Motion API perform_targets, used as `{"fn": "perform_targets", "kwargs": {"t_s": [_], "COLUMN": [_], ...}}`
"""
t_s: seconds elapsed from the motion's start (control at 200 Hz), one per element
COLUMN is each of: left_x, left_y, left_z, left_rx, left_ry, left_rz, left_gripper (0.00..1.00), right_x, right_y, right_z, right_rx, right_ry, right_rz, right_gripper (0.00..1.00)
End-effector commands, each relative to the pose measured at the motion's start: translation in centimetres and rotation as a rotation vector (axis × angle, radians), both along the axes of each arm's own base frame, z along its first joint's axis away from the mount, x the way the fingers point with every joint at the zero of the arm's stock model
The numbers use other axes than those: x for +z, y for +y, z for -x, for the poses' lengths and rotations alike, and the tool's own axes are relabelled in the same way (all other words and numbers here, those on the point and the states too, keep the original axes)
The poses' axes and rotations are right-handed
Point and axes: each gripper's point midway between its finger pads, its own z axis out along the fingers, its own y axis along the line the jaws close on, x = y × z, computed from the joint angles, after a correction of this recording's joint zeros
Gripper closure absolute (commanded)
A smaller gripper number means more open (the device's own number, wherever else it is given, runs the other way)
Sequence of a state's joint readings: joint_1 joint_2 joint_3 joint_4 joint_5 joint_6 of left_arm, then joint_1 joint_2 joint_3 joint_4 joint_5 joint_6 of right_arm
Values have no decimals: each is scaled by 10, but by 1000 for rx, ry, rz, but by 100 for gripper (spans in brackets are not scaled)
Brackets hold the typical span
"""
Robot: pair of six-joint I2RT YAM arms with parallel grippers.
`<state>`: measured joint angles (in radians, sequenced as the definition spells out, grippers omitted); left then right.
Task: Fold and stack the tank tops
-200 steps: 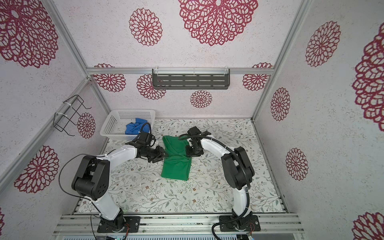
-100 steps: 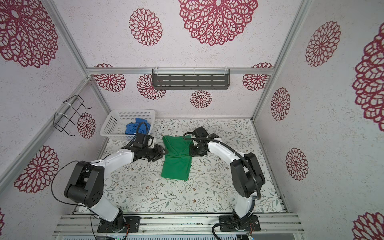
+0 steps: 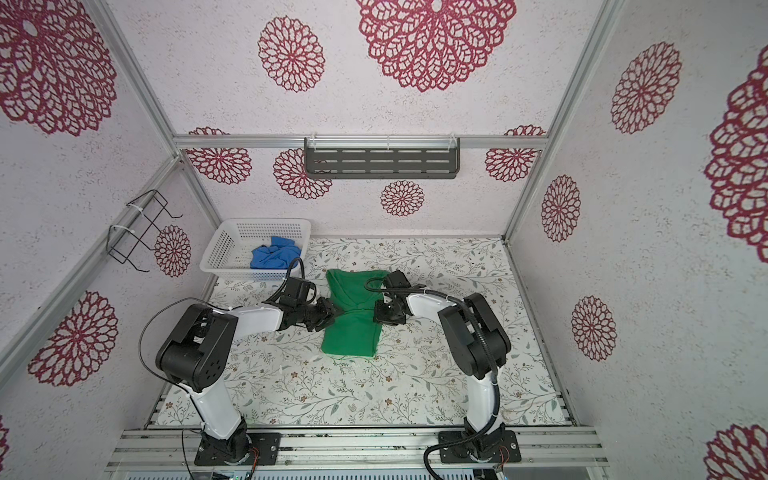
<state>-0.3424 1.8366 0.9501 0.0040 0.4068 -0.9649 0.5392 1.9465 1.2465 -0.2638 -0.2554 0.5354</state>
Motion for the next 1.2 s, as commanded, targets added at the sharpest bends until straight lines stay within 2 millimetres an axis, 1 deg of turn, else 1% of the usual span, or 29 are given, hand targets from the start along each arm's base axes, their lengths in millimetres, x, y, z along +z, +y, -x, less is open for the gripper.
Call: {"fn": "perform_targets", "kwargs": {"t_s": [0.0, 0.09, 0.17, 0.215, 0.245, 0.305, 0.395, 0.485, 0.56, 0.651, 0.721, 0.806, 0.911, 1.061, 1.141, 1.191], "left_x": [21, 46, 65, 70, 72, 70, 55, 36, 25, 14, 7, 2, -5, -13, -12, -11], "left_y": [10, 12, 15, 19, 21, 26, 31, 35, 37, 33, 27, 20, 18, 18, 17, 15], "left_z": [-12, -9, -1, 7, 13, 28, 53, 78, 93, 107, 117, 124, 125, 127, 123, 121], "left_rx": [13, -4, -17, -21, -23, -27, -40, -44, -33, -15, -12, -7, 13, 23, 28, 27], "left_ry": [-72, -119, -143, -145, -141, -120, -62, -1, 33, 64, 81, 81, 90, 100, 91, 90], "left_rz": [-52, -58, -64, -74, -79, -86, -87, -76, -52, -16, -2, 10, 19, 9, 12, 16], "left_gripper": [46, 39, 33, 32, 32, 31, 31, 30, 29, 29, 30, 31, 33, 44, 52, 54], "right_x": [18, 41, 61, 70, 72, 78, 74, 65, 57, 49, 41, 33, 24, 15, 12, 11], "right_y": [-8, -14, -21, -24, -25, -23, -14, -6, 0, 6, 10, 15, 20, 24, 26, 27], "right_z": [-12, -7, 2, 9, 14, 27, 55, 80, 98, 112, 121, 131, 137, 139, 137, 136], "right_rx": [-28, -18, -13, -13, -16, -7, 15, 22, 20, 10, -4, -10, -12, -11, -14, -15], "right_ry": [-59, -101, -128, -138, -134, -129, -71, -15, 23, 55, 83, 107, 130, 131, 129, 128], "right_rz": [43, 48, 47, 35, 26, -19, -117, -188, -232, -272, -291, -308, -322, -308, -307, -309], "right_gripper": [70, 66, 64, 63, 62, 61, 53, 48, 45, 45, 52, 54, 53, 52, 52, 52]}}
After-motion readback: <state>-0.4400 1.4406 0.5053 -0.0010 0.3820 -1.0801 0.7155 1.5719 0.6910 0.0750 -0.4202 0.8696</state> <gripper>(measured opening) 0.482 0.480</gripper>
